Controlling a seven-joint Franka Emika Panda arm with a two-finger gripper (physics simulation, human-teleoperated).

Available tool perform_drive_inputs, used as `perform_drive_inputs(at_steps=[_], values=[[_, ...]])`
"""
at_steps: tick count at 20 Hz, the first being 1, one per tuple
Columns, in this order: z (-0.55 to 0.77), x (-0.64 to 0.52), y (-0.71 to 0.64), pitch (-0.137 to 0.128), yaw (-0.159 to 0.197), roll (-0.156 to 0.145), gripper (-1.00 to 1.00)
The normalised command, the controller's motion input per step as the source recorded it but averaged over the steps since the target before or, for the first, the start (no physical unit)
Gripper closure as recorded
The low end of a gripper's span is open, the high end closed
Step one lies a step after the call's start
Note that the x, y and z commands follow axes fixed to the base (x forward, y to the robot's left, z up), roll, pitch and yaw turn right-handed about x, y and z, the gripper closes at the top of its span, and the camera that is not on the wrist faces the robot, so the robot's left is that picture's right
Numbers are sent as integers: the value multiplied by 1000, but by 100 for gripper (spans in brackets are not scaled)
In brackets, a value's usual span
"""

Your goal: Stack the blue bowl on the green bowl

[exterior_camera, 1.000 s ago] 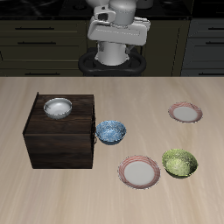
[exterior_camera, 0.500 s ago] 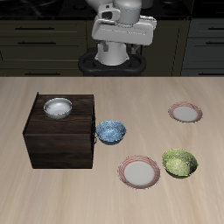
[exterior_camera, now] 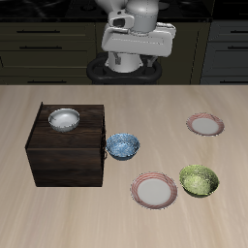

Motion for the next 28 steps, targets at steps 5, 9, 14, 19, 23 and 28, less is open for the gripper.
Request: perform_drive_inputs(at_steps=[5, 9, 14, 19, 23, 28], values=[[-278, 304, 12, 5, 31, -12, -100], [-284, 148, 122, 12, 9, 7, -100], [-236, 134, 141, -41, 48, 49, -100], [-237, 202, -8, 3, 26, -26, -100], [-430, 209, 107, 28, 35, -14, -100], [-401, 83, 175, 36, -6, 23, -100]])
